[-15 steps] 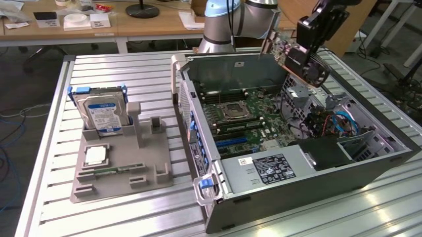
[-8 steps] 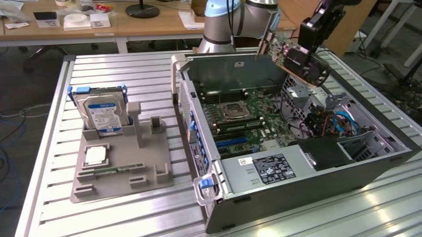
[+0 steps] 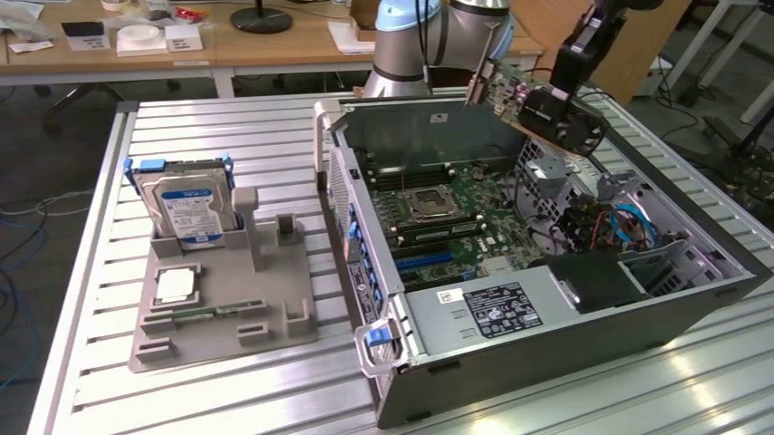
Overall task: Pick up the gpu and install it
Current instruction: 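Insert the gpu into the slot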
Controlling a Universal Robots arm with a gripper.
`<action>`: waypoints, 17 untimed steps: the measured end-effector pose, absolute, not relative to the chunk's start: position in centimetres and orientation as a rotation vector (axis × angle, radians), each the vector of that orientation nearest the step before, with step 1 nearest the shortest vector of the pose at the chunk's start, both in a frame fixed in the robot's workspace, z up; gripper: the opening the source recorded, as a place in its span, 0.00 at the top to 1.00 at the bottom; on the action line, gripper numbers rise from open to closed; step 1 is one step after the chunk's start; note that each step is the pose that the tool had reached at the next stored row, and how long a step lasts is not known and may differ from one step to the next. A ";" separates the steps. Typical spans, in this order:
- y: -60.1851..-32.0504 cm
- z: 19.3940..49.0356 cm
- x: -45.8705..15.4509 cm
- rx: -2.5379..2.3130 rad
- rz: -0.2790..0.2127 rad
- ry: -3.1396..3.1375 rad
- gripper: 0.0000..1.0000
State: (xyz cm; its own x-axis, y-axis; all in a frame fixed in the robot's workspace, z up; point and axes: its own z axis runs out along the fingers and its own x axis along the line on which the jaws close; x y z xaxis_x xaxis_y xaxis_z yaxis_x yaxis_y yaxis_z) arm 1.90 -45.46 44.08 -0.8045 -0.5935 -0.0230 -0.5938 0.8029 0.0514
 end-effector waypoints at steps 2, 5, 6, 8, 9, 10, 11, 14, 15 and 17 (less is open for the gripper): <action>-45.5 44.1 1.9 -1.023 0.088 2.964 0.74; -45.5 44.1 1.9 -1.082 0.088 2.944 0.74; -45.4 44.1 1.9 -1.098 0.088 2.938 0.74; -45.4 44.1 1.9 -1.128 0.086 2.928 0.74; -45.4 44.1 1.9 -1.146 0.085 2.922 0.74; -45.4 44.1 1.9 -1.164 0.085 2.915 0.74; -45.4 44.1 1.9 -1.181 0.085 2.909 0.74; -45.4 44.1 1.9 -1.239 0.084 2.886 0.74; -45.4 44.1 1.9 -1.260 0.084 2.877 0.74; -45.4 44.1 1.9 -1.303 0.084 2.859 0.74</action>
